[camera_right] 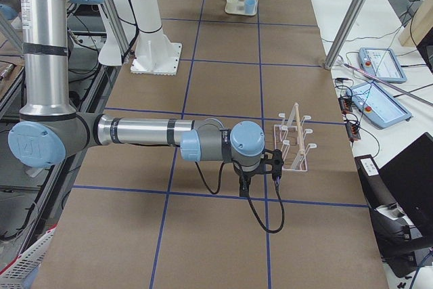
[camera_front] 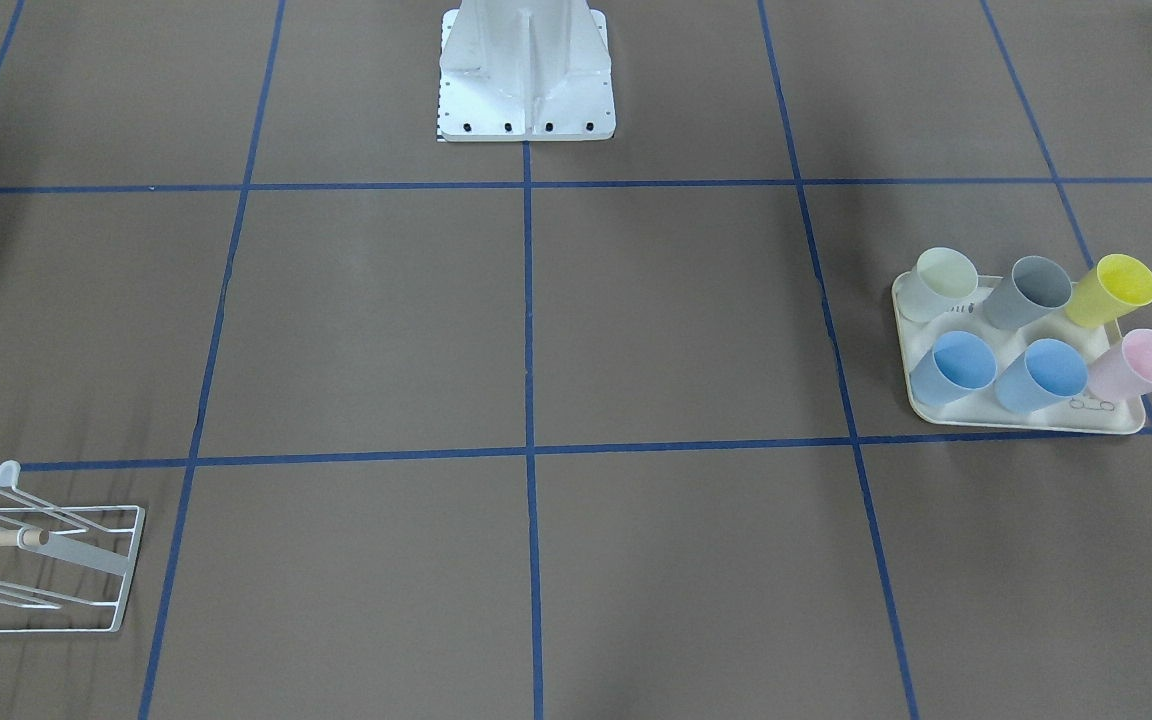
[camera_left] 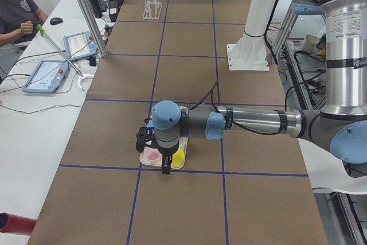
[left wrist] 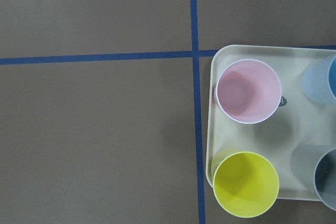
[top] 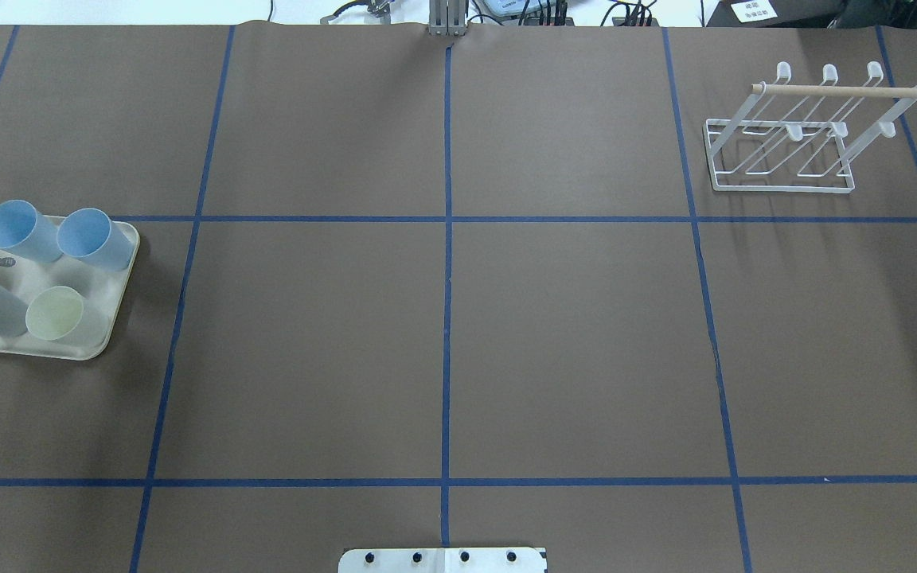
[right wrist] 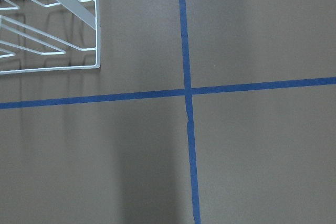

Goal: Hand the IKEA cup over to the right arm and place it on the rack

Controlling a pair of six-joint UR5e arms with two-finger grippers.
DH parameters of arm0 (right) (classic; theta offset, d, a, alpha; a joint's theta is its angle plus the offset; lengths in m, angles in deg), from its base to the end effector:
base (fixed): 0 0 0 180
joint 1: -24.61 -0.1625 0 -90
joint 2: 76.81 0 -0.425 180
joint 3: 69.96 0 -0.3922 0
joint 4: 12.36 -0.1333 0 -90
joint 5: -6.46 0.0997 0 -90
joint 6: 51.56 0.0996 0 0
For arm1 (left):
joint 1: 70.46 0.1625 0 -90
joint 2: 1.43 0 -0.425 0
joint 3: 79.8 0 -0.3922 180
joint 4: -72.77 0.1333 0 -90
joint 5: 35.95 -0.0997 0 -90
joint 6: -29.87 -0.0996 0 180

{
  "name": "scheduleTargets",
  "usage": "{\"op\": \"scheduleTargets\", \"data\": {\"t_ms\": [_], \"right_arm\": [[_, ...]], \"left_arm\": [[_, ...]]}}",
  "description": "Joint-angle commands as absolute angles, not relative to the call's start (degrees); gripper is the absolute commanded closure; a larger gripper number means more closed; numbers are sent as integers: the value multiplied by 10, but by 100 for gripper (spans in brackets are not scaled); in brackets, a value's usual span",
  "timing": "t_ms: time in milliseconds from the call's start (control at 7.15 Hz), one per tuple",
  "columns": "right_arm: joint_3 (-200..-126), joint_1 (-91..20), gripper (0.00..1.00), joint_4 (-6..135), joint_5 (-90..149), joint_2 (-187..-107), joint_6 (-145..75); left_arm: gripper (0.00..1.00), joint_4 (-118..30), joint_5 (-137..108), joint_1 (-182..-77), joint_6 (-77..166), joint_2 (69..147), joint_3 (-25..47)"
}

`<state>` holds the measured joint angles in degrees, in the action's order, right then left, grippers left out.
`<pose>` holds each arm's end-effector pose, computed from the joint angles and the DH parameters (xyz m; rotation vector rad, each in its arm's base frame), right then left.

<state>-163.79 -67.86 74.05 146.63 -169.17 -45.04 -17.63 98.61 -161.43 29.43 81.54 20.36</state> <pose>0.0774 -0.4766 0.6318 0.0516 -0.8778 0.1080 -0.0709 -0.4423 0.6276 0.0680 0.7767 0.0152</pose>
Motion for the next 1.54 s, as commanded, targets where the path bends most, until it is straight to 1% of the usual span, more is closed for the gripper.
{"op": "scheduleTargets", "data": {"t_ms": [0, 560, 699, 839, 979, 1119, 1399], "right_arm": [[-1638, -678, 0, 740, 1466, -1689, -451], [-1645, -676, 0, 740, 1467, -1678, -448], [-1666, -662, 0, 741, 1464, -1679, -448], [-1671, -651, 0, 740, 1467, -1678, -447], [-1672, -642, 0, 741, 1465, -1660, -448], [-1675, -640, 0, 741, 1467, -1654, -447], [-1682, -630, 0, 740, 1470, -1653, -444]], "left_arm": [[0, -178, 986, -1614, 294, 815, 203], [0, -178, 986, -1611, 298, 824, 220], [0, -182, 989, -1607, 300, 826, 220], [0, -188, 993, -1606, 300, 836, 219], [0, -194, 993, -1605, 301, 841, 212], [0, -196, 996, -1598, 333, 830, 208], [0, -282, 998, -1584, 403, 787, 190]]}}
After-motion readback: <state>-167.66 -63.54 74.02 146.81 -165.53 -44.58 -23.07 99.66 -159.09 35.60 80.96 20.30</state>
